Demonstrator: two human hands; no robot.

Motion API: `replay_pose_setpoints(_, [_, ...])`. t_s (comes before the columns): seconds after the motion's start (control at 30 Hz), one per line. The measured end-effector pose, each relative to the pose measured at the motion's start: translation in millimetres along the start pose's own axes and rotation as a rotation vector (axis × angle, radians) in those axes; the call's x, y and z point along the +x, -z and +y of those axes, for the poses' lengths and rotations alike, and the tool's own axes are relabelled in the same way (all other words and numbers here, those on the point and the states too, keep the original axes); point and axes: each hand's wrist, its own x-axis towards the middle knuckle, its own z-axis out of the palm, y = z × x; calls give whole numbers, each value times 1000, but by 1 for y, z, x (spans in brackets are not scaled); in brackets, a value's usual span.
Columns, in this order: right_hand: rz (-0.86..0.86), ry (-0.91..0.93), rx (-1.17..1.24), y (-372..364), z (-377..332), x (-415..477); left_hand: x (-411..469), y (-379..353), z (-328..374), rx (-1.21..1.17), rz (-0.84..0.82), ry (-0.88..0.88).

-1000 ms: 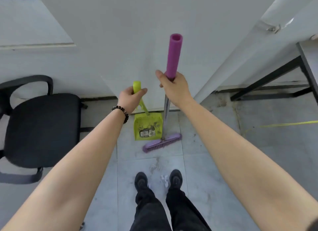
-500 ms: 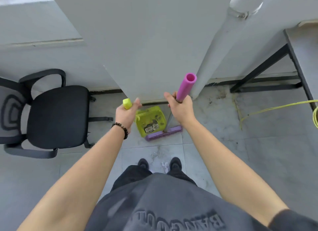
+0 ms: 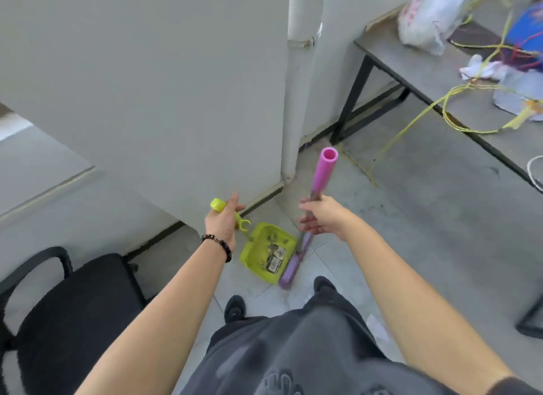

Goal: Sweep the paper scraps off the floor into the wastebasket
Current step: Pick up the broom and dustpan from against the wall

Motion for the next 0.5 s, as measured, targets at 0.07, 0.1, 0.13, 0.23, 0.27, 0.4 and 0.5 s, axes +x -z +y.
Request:
replay_pose_setpoints(0.07, [-64, -50, 472, -15, 23, -16, 2, 14, -2, 49, -114, 28])
replay_pose_setpoints(0.1, [-75, -72, 694, -23, 35, -27, 4, 23, -3, 81, -165, 46])
replay_pose_setpoints(0.13, [-74, -96, 878, -33, 46, -37, 7, 31, -3, 100, -204, 63])
replay_pose_setpoints(0.23, [5, -139, 1139, -59, 79, -67, 15, 47, -8, 147, -271, 98])
replay_pose_setpoints(0.27, [13, -152, 1173, -66, 87, -78, 16, 49, -11, 171, -286, 96])
replay_pose_setpoints(0.4, [43, -264, 1273, -83, 117, -112, 3, 59, -36, 325, -370, 97])
replay_pose_setpoints(0.5, [28, -440, 1213, -93, 151, -115, -6, 65, -51, 491, -410, -26])
